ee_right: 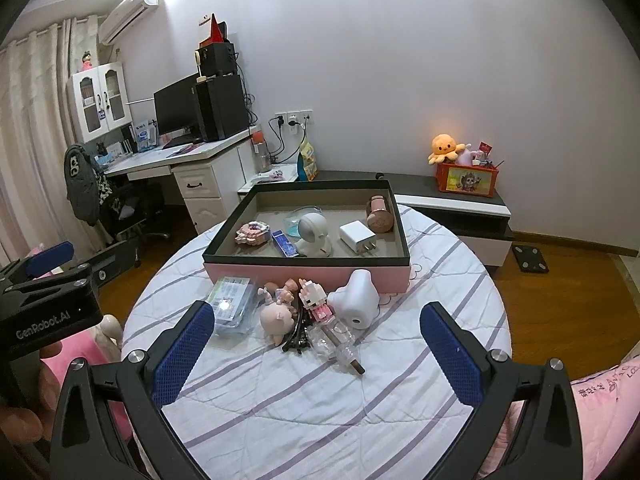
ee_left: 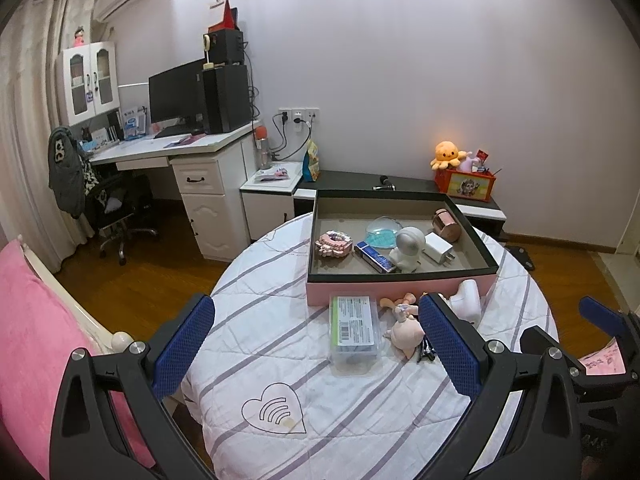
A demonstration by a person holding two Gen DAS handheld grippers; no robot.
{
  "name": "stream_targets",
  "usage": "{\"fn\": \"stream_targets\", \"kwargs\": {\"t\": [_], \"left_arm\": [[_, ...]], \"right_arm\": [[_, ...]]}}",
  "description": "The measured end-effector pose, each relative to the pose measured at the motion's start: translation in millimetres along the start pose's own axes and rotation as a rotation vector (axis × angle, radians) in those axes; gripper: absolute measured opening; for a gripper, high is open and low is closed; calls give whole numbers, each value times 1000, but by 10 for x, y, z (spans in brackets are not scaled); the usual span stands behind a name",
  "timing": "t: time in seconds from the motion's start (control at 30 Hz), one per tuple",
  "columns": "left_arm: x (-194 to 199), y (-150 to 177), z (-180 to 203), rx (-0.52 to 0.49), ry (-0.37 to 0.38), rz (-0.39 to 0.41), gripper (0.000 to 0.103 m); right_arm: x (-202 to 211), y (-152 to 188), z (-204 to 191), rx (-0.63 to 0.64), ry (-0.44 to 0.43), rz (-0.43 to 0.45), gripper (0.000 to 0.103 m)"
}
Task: Organize rigid objects
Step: 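Open both tools and withdraw them from the tray over the table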
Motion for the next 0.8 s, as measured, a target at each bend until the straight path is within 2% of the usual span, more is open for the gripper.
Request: {"fn": "stream_targets", "kwargs": {"t": [0.8], "left_arm": [[85,42,-46,11,3,-11,103]], "right_arm": [[67,-35,15,7,6,7,103]]}}
Point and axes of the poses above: each gripper's, at about its wrist camera, not at the fingertips, and x roughly against the way its jaws point, z to its right, y to its underside, the point moved 7 cm from there along -x, roughly the way its jaws point, and after that the axes turned 6 degrees about -z, right-handed, at the moved point
